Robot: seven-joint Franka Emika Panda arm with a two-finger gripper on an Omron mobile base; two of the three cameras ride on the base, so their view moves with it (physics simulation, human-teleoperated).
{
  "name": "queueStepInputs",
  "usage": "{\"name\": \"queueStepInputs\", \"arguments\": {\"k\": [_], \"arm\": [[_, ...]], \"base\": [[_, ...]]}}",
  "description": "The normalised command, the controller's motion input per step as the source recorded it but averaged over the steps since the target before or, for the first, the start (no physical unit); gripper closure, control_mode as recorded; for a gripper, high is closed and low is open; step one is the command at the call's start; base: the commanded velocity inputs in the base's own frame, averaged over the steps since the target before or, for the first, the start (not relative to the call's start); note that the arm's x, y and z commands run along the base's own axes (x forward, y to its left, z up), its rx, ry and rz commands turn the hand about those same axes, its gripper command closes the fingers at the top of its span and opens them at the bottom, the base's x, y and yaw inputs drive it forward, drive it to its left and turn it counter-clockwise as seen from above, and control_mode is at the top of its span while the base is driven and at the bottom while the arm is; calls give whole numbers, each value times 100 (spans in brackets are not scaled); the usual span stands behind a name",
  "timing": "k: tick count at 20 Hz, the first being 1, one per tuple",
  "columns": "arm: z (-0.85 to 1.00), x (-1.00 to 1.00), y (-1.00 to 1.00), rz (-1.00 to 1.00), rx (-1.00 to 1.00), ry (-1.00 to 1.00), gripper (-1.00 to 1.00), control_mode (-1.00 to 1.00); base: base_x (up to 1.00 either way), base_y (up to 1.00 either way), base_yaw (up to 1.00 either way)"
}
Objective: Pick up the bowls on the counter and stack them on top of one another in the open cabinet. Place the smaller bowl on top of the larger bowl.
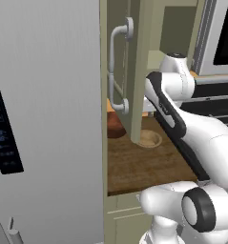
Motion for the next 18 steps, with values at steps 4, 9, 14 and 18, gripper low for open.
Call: {"name": "queueStepInputs", "arguments": {"k": [4, 9, 14, 18], "arm": [[-5, -54, 0, 0, 0, -5, -100, -100], [-4, -99, -20, -5, 2, -6, -100, -100], [-28, -54, -44, -21, 22, -3, -100, -100], [-34, -10, -27, -19, 23, -5, -100, -100]], "base": [[0, 0, 0], [0, 0, 0], [0, 0, 0], [0, 0, 0]]}}
